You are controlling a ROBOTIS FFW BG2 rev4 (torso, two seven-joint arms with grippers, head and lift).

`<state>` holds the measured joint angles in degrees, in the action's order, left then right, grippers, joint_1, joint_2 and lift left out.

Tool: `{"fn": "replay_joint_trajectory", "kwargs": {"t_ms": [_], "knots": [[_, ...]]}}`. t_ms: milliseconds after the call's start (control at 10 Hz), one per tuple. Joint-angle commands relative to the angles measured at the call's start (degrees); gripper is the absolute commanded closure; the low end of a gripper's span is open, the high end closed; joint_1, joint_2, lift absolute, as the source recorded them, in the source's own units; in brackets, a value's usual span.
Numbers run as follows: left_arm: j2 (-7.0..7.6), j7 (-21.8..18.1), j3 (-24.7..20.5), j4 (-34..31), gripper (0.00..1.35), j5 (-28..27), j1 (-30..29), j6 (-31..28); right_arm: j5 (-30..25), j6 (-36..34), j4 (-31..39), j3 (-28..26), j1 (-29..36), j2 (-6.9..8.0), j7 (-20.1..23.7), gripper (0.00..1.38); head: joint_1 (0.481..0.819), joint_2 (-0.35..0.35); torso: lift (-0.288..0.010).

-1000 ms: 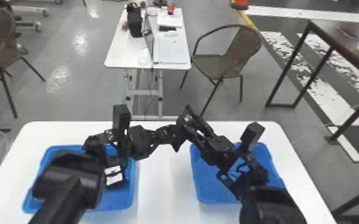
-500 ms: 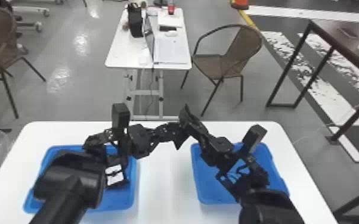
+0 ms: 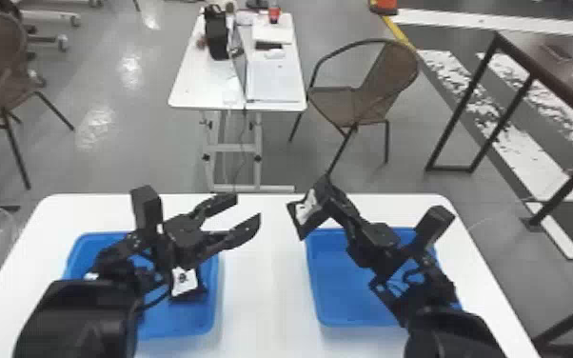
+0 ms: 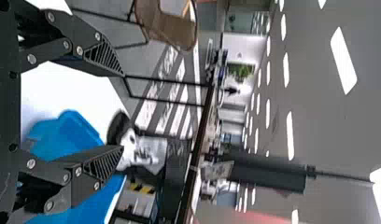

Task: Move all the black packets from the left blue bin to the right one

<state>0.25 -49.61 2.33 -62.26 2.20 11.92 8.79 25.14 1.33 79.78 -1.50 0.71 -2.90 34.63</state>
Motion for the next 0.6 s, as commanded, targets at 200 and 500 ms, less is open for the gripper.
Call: {"fn": "replay_joint_trajectory", "kwargs": {"t_ms": [200, 500], "knots": [[0.02, 3.91, -10.86, -15.26, 0.00, 1.93, -11.39, -4.57, 0.52, 0.17, -3.93, -7.03, 2.98, -1.14, 0.00, 1.29, 0.695, -0.083, 0.000], [-0.16, 3.99, -14.72, -18.43, 0.07, 4.31, -14.29, -4.40, 2.90, 0.61, -12.37, -10.28, 2.54, -2.29, 0.09, 1.29, 0.695, -0.082, 0.000]]}}
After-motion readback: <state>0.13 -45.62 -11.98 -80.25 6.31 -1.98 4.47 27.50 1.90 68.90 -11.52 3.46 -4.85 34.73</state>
